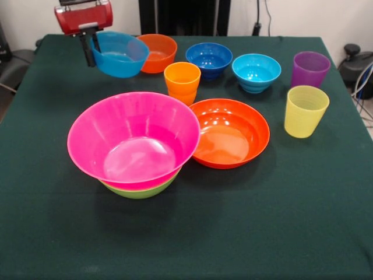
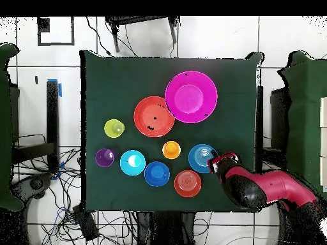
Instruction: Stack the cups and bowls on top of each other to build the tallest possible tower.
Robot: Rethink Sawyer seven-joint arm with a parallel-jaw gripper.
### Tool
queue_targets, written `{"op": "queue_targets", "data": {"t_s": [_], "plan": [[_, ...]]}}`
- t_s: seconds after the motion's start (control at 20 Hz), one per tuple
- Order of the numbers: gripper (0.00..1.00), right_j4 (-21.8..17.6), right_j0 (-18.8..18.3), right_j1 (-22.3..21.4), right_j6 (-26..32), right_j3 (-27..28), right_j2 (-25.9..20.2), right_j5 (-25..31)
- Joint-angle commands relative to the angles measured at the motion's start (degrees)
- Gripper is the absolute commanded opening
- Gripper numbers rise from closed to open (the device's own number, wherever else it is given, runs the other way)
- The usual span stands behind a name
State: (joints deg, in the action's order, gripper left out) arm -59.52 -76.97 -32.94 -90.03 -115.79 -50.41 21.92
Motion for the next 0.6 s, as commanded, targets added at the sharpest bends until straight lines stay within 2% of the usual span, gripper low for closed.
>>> {"op": "queue_targets", "data": {"t_s": [0.05,0.2,0.6], "plan": [[0.00,3.1,5.4,-5.3,-2.7,-3.8,-0.4,-0.1],[0.00,5.1,7.1,-7.9,-4.3,-4.6,-0.3,-0.2],[0.00,13.1,8.7,-14.4,-3.8,-6.6,-1.1,1.8]]}}
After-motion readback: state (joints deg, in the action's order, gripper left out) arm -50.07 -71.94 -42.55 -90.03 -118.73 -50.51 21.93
